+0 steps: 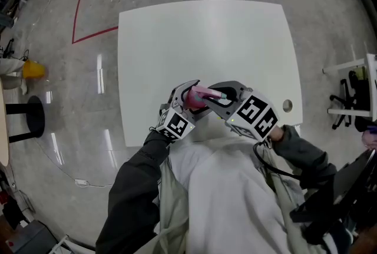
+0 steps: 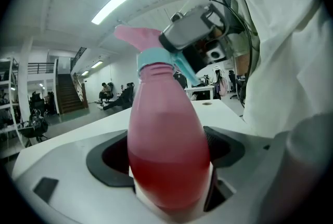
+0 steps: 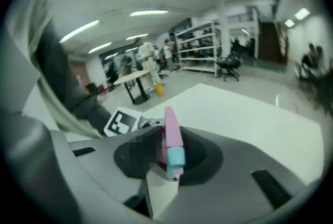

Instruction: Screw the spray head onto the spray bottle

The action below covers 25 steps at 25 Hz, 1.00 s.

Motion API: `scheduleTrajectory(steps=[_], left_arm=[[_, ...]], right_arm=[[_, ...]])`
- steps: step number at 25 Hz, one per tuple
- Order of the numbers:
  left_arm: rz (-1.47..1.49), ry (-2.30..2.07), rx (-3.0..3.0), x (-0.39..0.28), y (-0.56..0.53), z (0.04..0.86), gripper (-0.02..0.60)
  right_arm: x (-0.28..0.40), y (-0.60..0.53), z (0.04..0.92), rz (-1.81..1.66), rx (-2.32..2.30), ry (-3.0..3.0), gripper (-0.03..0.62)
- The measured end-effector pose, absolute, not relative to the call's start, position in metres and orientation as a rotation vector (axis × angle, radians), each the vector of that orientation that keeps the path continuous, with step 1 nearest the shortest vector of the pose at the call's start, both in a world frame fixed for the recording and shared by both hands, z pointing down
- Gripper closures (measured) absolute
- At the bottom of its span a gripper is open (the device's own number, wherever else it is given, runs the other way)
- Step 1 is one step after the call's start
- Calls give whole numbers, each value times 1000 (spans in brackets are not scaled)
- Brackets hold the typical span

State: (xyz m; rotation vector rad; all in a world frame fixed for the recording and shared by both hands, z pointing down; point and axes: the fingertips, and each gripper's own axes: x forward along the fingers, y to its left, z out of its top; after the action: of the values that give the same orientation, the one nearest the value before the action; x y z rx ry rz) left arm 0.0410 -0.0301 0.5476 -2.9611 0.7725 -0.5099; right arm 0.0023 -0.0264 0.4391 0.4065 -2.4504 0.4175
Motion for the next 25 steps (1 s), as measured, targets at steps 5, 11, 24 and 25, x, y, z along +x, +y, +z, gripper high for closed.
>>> scheduleTrajectory(steps=[5,11,24,25], left_arm=[[-505,797,-2941,47,-32,546,158],[-487,783,-2960,45,-33,548,158],[-496,793,-2959,47,-32,547,158],[-496,791,-2962,50,-33,548,158]], right_arm=[[1,1,434,522,536,-2478,473],[24,12,400,299,415,-2631,391],[-21,56,392,447,-2,-2764,576],[-14,66,381,367,-107,-2767,576]])
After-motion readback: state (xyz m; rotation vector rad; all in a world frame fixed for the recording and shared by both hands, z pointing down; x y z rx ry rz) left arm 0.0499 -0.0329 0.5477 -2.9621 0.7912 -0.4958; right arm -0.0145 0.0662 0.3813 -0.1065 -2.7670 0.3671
